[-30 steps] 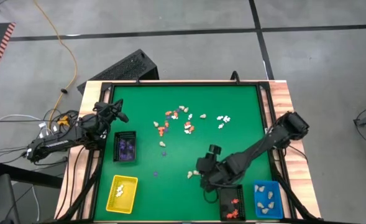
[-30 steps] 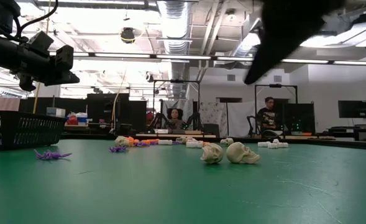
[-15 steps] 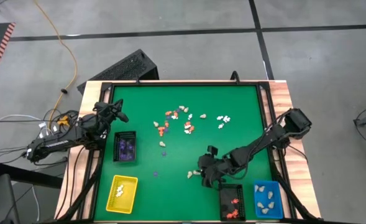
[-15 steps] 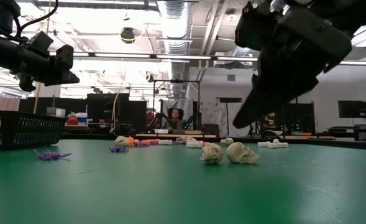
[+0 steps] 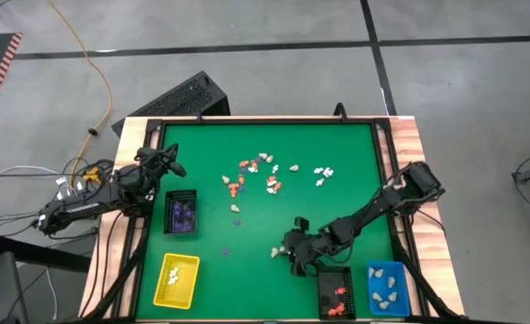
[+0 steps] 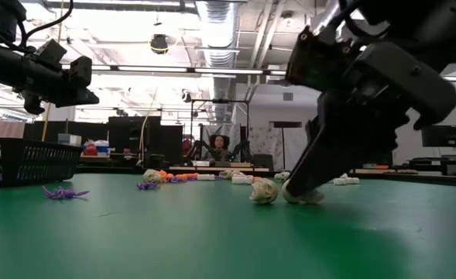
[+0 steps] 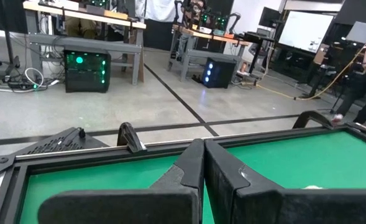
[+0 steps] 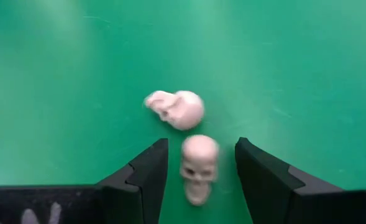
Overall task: Sort Halloween decoration
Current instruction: Put the white skull toy into the blue basket
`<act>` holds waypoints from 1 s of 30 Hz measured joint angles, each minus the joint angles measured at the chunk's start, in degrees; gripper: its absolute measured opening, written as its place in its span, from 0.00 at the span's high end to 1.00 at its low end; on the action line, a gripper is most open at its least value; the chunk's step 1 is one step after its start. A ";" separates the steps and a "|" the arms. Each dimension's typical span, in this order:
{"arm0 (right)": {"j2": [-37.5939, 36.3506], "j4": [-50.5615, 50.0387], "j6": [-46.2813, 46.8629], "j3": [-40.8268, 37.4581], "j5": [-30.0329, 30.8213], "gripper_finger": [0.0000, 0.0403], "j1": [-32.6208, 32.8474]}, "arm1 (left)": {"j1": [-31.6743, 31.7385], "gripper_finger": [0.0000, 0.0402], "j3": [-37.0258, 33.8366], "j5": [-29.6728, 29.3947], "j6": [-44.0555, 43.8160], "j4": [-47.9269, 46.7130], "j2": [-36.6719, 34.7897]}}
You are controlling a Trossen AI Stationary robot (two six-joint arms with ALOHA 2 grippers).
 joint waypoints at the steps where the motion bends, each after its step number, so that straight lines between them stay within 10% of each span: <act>1: 0.54 0.08 0.22 0.08 -0.30 0.49 -0.10 | -0.02 1.00 0.00 0.09 -0.07 0.01 -0.01; 18: 1.17 -2.66 3.43 0.15 -1.20 0.81 -1.76 | 0.00 1.00 0.02 0.91 0.26 0.03 0.04; 30: -10.11 -15.82 6.19 -0.07 -1.40 0.81 -2.12 | 0.00 1.00 0.02 0.89 0.28 0.04 0.04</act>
